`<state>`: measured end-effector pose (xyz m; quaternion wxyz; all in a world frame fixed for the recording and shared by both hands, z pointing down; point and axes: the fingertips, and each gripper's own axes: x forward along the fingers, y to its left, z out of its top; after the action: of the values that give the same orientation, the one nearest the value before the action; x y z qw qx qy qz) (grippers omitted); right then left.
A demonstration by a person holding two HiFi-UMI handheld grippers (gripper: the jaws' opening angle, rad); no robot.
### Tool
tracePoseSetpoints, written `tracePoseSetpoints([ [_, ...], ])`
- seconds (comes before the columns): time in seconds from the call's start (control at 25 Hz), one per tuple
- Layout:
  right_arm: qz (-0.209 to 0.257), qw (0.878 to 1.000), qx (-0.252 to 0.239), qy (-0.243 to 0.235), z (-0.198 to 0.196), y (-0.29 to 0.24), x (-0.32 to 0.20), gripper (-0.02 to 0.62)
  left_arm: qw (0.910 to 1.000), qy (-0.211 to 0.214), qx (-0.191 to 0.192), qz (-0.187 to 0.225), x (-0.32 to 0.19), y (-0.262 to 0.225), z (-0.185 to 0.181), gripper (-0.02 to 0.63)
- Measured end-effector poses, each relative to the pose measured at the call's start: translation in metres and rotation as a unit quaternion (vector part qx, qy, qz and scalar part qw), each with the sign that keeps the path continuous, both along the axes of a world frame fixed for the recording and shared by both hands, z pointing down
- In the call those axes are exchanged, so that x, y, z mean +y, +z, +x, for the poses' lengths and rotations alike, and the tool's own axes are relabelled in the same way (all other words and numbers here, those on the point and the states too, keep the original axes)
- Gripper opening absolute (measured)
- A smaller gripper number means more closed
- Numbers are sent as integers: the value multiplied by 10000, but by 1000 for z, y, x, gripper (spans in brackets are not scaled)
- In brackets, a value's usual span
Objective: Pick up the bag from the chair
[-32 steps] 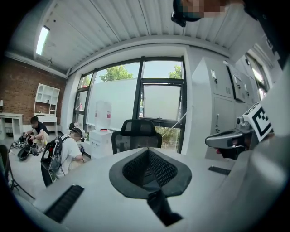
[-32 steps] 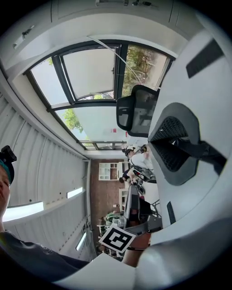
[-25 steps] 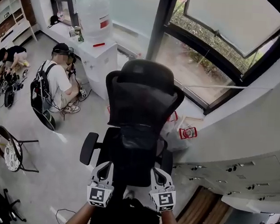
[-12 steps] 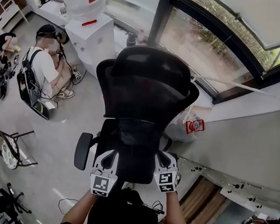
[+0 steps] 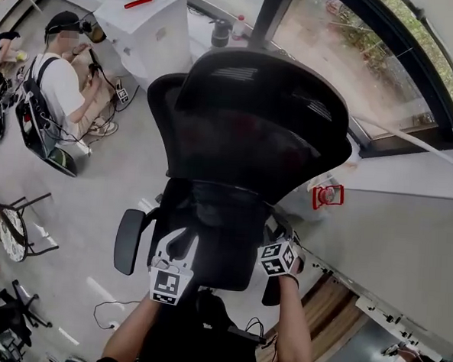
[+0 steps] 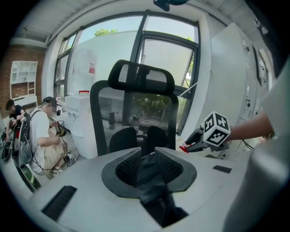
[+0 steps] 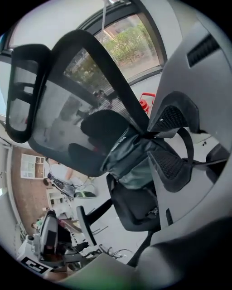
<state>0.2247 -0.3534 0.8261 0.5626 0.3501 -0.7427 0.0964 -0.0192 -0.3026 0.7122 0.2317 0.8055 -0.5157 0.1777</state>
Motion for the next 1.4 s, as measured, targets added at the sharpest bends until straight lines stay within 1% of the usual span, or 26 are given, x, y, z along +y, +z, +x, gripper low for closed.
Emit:
tracePoseSetpoints([
  [0.16,-391,9982,441,-137,19,40,-7,127,9998,-47,136,-158,-9,15,2,98],
  [0.28,-538,9964,640,-151,33,62,-16,129,9996,-64,236,-150,-18,21,6,100],
  [0.36,-662,9948,750,-186,40,74,-15,133,9995,-73,242,-181,-19,26,7,100],
  [0.48,-832,9916,919,-363,44,92,-14,133,9994,-57,173,-301,-14,43,7,100],
  [0.64,-910,9902,961,-434,41,104,-20,115,9980,13,66,-622,-8,79,6,134],
  [0.68,-935,9896,997,-457,41,106,-21,91,9973,49,61,-733,-7,90,7,148],
  [0.76,-962,9881,1075,-538,40,108,-21,69,9952,113,22,-968,-5,114,7,166],
  [0.84,-976,9870,1122,-605,41,109,-20,65,9926,168,-63,-1202,-4,139,7,176],
  [0.96,-1003,9862,1145,-658,43,109,-20,61,9882,232,-288,-1486,-7,178,3,176],
  [1.04,-1016,9854,1169,-708,43,109,-22,55,9843,177,-418,-1706,-11,205,-3,177],
  [1.12,-1032,9849,1180,-737,43,108,-23,51,9798,88,-520,-1928,-16,231,-10,201],
  [1.2,-1060,9847,1178,-727,44,108,-22,51,9741,130,-672,-2157,-19,255,-13,202],
  [1.28,-1084,9844,1185,-719,44,107,-21,51,9670,280,-920,-2361,-19,278,-13,209],
  [1.36,-1096,9841,1197,-728,44,106,-21,51,9598,412,-1194,-2507,-20,298,-16,209],
  [1.4,-1100,9840,1200,-728,44,106,-21,51,9574,460,-1264,-2554,-21,306,-17,209],
])
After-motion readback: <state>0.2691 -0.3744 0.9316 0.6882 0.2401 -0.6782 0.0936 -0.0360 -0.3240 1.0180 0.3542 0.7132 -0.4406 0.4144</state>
